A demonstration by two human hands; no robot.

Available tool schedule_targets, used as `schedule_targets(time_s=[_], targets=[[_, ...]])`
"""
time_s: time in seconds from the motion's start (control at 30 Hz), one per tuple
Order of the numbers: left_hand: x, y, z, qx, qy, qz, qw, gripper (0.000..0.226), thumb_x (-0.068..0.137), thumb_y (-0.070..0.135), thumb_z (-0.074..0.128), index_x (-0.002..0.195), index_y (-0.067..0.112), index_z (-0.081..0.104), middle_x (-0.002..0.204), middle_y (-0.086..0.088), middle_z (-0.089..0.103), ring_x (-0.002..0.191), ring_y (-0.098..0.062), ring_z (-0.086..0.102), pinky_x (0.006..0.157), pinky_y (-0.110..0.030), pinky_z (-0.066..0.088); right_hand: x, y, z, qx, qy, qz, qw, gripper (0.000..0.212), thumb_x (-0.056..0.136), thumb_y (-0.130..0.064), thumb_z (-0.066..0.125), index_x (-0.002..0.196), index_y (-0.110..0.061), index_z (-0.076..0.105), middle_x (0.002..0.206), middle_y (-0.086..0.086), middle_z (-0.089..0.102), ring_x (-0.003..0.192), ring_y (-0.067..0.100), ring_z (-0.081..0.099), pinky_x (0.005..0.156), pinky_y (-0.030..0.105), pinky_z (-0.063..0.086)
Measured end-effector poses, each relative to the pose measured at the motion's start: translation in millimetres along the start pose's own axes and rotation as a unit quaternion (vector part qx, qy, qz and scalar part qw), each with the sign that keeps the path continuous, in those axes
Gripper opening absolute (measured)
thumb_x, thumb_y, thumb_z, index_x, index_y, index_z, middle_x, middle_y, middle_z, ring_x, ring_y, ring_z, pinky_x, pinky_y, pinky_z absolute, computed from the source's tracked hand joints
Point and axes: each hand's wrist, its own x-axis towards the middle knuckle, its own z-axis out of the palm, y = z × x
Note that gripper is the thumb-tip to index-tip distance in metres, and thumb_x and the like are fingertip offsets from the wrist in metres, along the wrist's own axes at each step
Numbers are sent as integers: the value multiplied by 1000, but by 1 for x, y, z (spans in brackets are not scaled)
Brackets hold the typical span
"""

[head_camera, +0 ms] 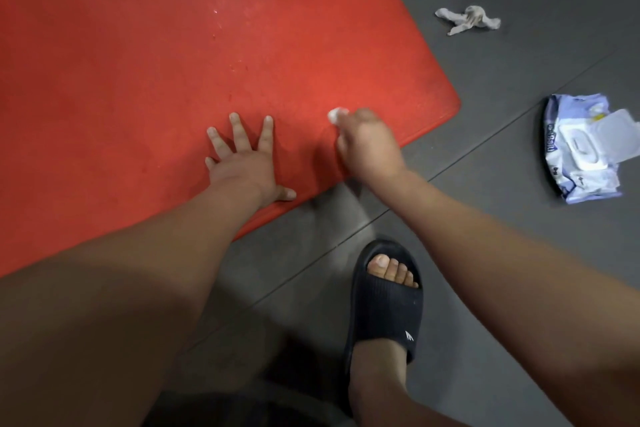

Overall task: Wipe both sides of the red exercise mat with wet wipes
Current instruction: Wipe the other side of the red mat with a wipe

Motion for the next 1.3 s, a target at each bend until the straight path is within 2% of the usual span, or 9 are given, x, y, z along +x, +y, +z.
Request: schedule_targets(time_s=[0.1, 0.2, 0.47, 0.67, 0.73, 0.83, 1.1, 1.23, 1.3], targets=[[0, -1, 2, -1, 0, 4, 1000, 140, 69, 67, 81, 151, 44, -30, 158, -9, -43, 147, -47, -29, 121, -64, 14, -35, -25, 10, 37, -72, -150, 985, 32, 92, -16, 51, 119, -7, 68, 86, 8, 61, 72, 29, 61, 65, 34, 52], [0, -2, 2, 1, 4, 8, 1000, 139, 70, 68, 80, 151, 44, -30, 158, -9, -43, 147, -47, -28, 121, -64, 14, -31, 2, -4, -10, -86, -169, 982, 29, 102, -24, 44, 117, -13, 66, 95, -1, 59, 84, 14, 52, 75, 31, 43], [1, -2, 2, 4, 9, 10, 1000, 140, 69, 68, 80, 152, 43, -30, 158, -10, -42, 147, -48, -28, 120, -64, 14, -26, 52, -22, -58, 84, 106, 989, 27, 92, -11, 52, 114, -4, 66, 88, 21, 58, 74, 41, 57, 63, 43, 49], [1, -3, 3, 2, 10, 17, 1000, 139, 69, 70, 79, 151, 44, -30, 158, -9, -42, 147, -47, -28, 121, -63, 14, -63, 0, 4, 21, -79, -124, 989, 38, 88, -4, 60, 126, 3, 61, 94, 21, 60, 86, 33, 55, 78, 41, 48], [1, -4, 3, 4, 11, 19, 1000, 139, 69, 70, 79, 151, 44, -30, 158, -9, -42, 147, -47, -27, 121, -63, 15, -51, 21, -7, 30, -54, -74, 995, 39, 89, -6, 61, 128, -3, 61, 104, 21, 63, 98, 31, 56, 90, 38, 46], [2, -2, 3, 11, 11, 15, 1000, 139, 70, 70, 78, 151, 43, -31, 158, -10, -42, 147, -48, -27, 120, -63, 15, -34, 52, -23, 7, -13, 18, 1000, 36, 93, -17, 56, 127, -7, 59, 103, 19, 62, 93, 40, 61, 80, 43, 50], [4, -3, 4, 22, 10, 14, 1000, 140, 69, 71, 78, 151, 43, -32, 158, -10, -42, 147, -49, -26, 120, -64, 16, -19, 77, -37, -43, -23, -57, 997, 28, 95, -29, 50, 102, -6, 66, 91, 16, 52, 71, 35, 56, 63, 42, 50], [3, -3, 2, 21, 11, 18, 1000, 139, 70, 70, 78, 151, 42, -31, 158, -12, -41, 147, -50, -25, 120, -64, 17, 4, 101, -48, -73, 72, 126, 987, 30, 97, -25, 53, 90, 3, 62, 93, 27, 54, 68, 44, 55, 59, 44, 43], [2, -4, 0, 19, 14, 22, 999, 139, 70, 71, 77, 152, 41, -31, 158, -13, -41, 147, -51, -25, 120, -64, 17, 7, 91, -41, -79, 76, 130, 985, 33, 95, -26, 50, 90, 4, 61, 93, 28, 55, 67, 45, 56, 58, 44, 44]])
